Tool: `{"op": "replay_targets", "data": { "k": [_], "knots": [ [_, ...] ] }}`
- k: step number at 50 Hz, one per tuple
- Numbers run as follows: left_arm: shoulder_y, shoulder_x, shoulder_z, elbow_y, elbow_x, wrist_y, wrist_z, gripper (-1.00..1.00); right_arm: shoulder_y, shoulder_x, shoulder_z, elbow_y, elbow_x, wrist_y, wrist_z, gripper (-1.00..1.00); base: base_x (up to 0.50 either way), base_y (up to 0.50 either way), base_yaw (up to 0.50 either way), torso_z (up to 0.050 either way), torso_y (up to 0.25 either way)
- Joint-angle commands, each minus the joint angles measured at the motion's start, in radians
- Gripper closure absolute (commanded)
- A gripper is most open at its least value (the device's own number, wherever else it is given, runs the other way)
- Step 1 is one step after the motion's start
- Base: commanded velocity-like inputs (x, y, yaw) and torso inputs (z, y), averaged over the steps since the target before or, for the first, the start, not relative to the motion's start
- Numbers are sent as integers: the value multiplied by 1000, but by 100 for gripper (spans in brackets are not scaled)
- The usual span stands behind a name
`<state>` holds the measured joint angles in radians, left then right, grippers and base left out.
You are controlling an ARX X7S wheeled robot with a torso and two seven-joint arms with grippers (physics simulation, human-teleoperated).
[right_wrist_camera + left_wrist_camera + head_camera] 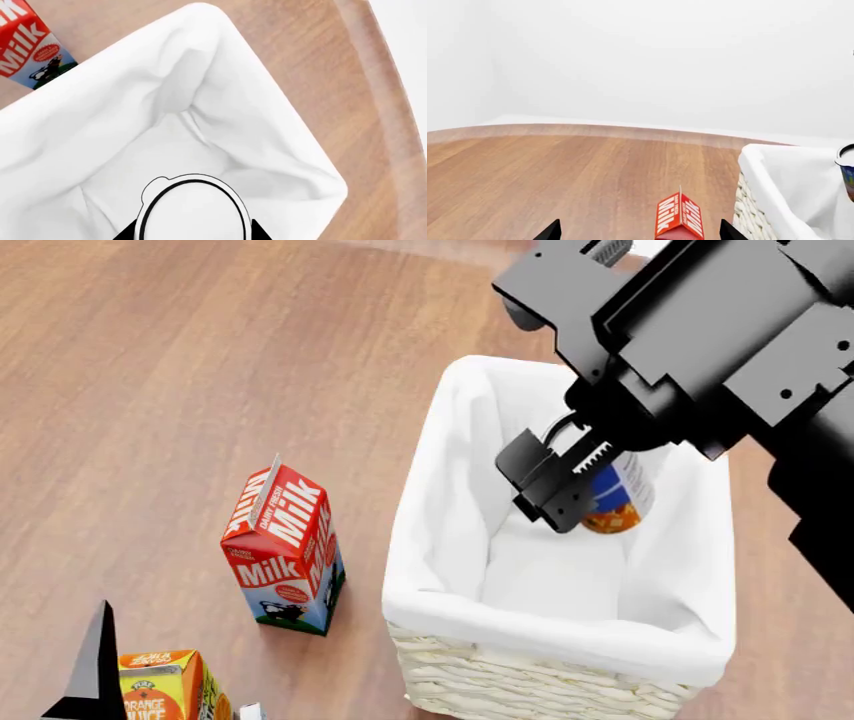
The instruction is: Pick up the alphabet soup and the tomato sauce, and put them in the basket.
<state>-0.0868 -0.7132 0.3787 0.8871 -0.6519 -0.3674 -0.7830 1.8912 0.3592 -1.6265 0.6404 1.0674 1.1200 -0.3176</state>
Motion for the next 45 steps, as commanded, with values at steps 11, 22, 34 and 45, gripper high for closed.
{"op": "replay_targets", "data": {
  "k": [11,22,34,45],
  "knots": [
    [-7,22,-13,-35,10,60,44,-100,-45,-60,26,57,-46,-78,-46,100,0,0,0,0,1],
    [-7,23,-9,-43,14,66,48,-100,-71,-79,23,89,-58,-103,-55,100,0,0,0,1,0],
    [-10,17,-14,-36,3,60,39,-100,-109,-103,35,145,-62,-140,-53,100,0,0,0,0,1],
    [-7,14,-12,-35,6,64,39,-100,-132,-120,42,188,-71,-167,-44,100,0,0,0,0,1]
  ]
}}
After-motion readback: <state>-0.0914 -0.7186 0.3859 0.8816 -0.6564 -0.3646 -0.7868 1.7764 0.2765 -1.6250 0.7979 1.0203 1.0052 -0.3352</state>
